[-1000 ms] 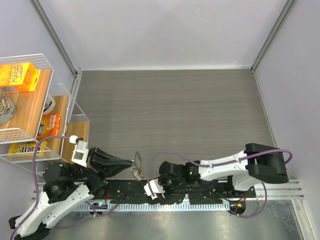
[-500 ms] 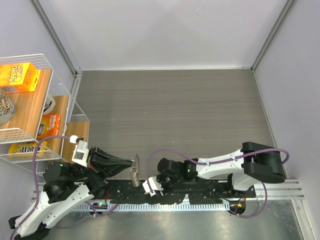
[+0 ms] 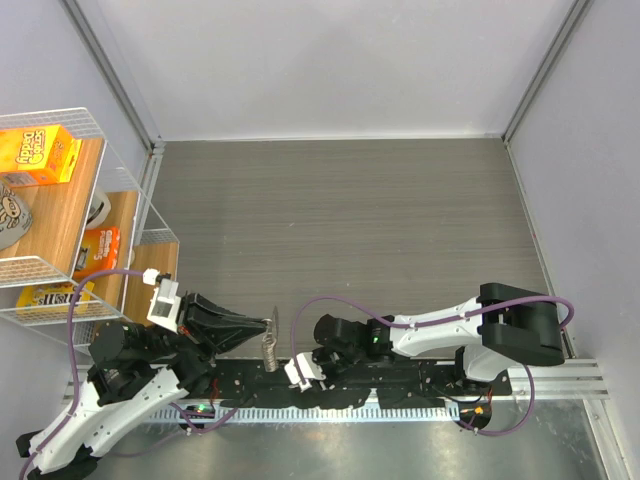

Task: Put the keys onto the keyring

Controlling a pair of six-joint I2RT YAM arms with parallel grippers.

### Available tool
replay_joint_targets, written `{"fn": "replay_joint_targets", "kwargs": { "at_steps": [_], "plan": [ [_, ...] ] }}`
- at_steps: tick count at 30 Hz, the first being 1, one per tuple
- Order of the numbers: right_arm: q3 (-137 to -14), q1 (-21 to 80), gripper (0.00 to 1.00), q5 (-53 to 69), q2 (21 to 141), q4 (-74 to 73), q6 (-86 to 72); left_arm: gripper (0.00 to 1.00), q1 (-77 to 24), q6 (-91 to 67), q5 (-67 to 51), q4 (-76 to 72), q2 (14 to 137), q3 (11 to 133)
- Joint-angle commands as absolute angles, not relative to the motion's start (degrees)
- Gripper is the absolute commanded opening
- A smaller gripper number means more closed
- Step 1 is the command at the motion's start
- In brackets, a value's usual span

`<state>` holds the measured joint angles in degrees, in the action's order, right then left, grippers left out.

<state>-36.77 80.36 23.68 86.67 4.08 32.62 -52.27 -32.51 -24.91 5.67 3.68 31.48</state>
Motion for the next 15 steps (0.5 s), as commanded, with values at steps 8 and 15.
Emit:
{"fn": "replay_joint_targets", "kwargs": {
  "at_steps": [8, 15],
  "plan": [
    [-38.3, 79.7, 0.36, 25.8, 87.8, 6.9, 33.1, 0.00, -52.2, -32.0, -25.0, 3.4, 5.2, 33.2],
    [-38.0, 79.5, 0.32, 26.4, 87.8, 6.5, 33.1, 0.00, -52.2, -32.1, -25.0, 3.2, 5.4, 33.1]
  ]
}}
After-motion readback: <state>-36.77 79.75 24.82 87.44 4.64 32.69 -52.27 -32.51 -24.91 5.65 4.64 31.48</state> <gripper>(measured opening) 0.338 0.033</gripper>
